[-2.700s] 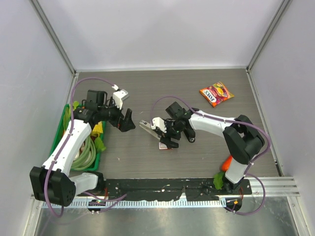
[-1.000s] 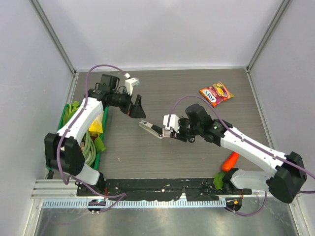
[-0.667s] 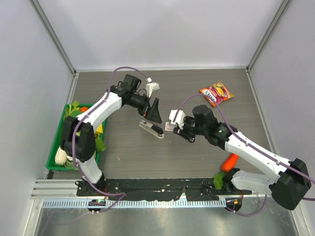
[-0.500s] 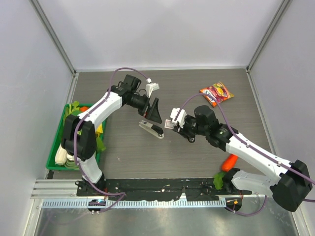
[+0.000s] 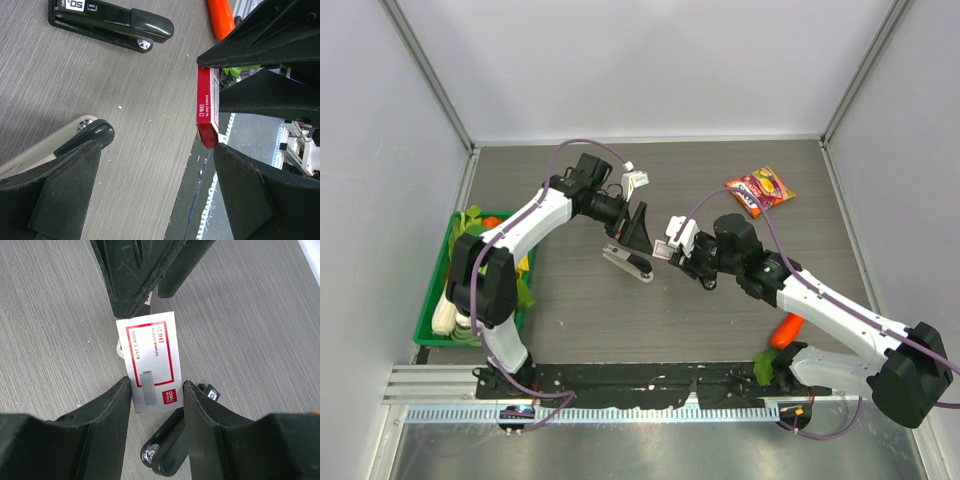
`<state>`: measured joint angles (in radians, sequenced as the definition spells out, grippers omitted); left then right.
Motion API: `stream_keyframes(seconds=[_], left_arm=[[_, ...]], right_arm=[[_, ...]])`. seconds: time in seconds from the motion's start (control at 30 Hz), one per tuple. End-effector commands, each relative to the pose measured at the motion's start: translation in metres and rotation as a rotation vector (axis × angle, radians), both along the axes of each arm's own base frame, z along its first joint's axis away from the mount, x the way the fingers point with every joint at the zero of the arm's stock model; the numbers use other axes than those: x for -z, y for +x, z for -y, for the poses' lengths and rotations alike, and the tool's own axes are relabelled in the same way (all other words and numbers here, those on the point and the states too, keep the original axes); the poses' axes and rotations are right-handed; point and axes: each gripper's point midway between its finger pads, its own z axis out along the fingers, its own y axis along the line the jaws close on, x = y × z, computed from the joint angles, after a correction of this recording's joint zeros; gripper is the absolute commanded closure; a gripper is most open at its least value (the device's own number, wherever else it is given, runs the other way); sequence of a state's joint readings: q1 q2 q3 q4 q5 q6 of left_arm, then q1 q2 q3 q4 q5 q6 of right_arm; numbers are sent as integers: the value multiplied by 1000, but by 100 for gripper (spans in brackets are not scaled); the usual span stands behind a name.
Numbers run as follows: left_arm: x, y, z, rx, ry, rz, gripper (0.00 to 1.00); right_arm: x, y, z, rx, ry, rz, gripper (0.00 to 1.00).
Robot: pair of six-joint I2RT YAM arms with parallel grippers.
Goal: Load the staples into the stapler
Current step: Pick up the staple box from the center of the board.
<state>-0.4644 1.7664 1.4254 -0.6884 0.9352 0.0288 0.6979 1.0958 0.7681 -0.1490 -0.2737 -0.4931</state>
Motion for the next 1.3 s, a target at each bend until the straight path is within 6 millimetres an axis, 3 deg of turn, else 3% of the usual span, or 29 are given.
stream_keyframes(seconds=[0.0, 0.3, 0.87, 1.27], left_arm=[[-12, -1, 7, 20, -37, 24, 1], [-12, -6, 12, 45, -53, 5, 1], [8, -6, 19, 57, -42, -71, 2], [4, -11, 22, 84, -83, -92, 17]], right_arm=[[-23, 7, -8, 0, 69, 56, 59], [-25, 3, -14, -20, 93, 45, 59], [-42, 5, -26, -11, 150, 19, 59], [-49, 12, -41, -10, 187, -46, 58]])
